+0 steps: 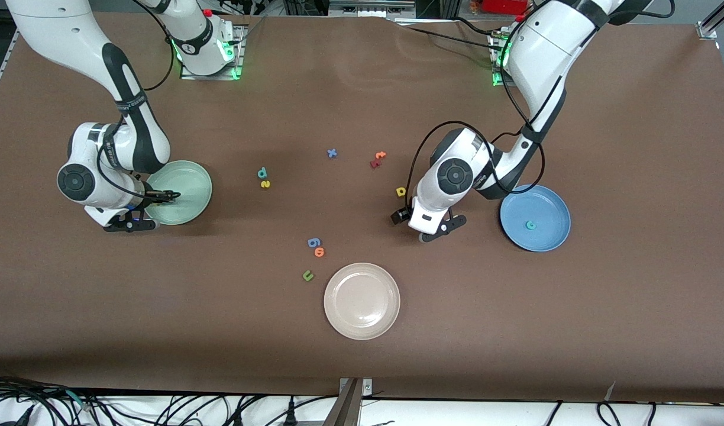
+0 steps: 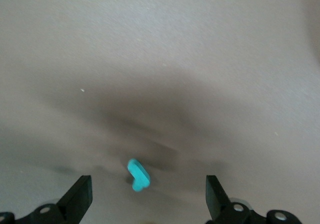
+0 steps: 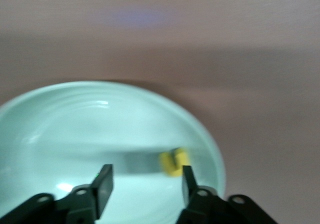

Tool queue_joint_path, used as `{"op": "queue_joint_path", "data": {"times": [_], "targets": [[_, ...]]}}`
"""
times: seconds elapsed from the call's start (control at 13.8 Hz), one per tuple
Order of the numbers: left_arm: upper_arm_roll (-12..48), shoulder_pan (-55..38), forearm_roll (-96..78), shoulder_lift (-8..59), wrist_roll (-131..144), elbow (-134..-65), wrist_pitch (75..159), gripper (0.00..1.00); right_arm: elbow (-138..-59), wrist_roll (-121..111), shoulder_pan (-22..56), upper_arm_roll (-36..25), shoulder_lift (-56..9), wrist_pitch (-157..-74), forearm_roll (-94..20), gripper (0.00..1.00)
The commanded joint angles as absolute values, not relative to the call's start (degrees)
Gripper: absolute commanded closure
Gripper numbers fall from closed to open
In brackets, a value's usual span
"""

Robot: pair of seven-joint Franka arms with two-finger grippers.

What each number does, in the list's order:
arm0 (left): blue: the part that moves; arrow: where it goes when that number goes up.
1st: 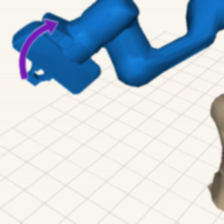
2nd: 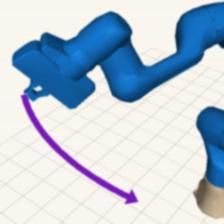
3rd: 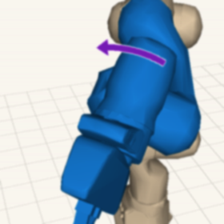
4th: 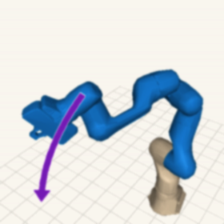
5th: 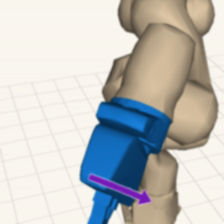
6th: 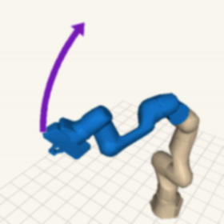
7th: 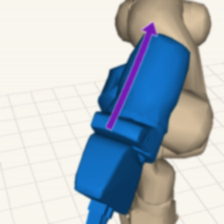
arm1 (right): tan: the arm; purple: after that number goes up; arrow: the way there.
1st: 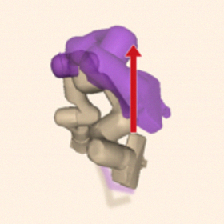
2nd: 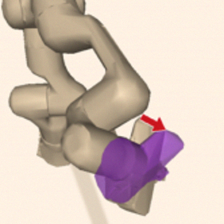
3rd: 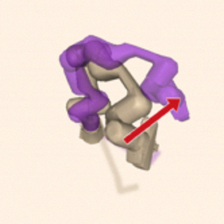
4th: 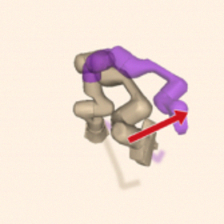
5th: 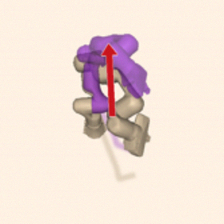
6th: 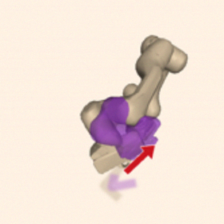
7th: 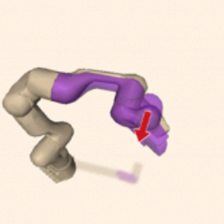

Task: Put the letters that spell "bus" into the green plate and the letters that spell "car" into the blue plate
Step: 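Lower the yellow u into the green plate and open the right gripper, then grasp the 2 with the right gripper while the left gripper grasps the j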

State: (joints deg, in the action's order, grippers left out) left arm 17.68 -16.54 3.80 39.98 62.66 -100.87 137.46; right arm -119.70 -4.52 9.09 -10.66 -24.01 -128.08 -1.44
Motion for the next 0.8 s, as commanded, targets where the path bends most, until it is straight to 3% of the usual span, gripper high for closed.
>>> {"op": "queue_joint_path", "data": {"times": [0.0,0.15,0.29,0.51,0.73], "targets": [[17.14,-17.57,7.03,40.17,67.32,-102.21,140.96,0.00,-117.17,3.48,9.32,-5.03,-19.26,-119.38,-3.60,0.01],[17.14,-17.75,7.03,40.17,68.37,-102.30,141.24,0.01,-117.16,8.85,9.32,0.59,-17.85,-118.83,-3.95,0.01],[17.14,-18.19,7.12,39.99,70.13,-102.83,141.76,0.10,-117.07,15.35,9.32,5.69,-17.75,-120.05,-4.04,0.01],[17.05,-19.07,7.12,39.90,72.33,-103.18,142.29,0.32,-117.77,19.41,9.58,11.06,-19.50,-126.01,-4.13,0.01],[16.96,-19.07,7.21,39.55,72.25,-103.88,142.21,0.48,-121.45,19.78,10.37,12.74,-20.91,-134.18,-4.04,0.02]]}}
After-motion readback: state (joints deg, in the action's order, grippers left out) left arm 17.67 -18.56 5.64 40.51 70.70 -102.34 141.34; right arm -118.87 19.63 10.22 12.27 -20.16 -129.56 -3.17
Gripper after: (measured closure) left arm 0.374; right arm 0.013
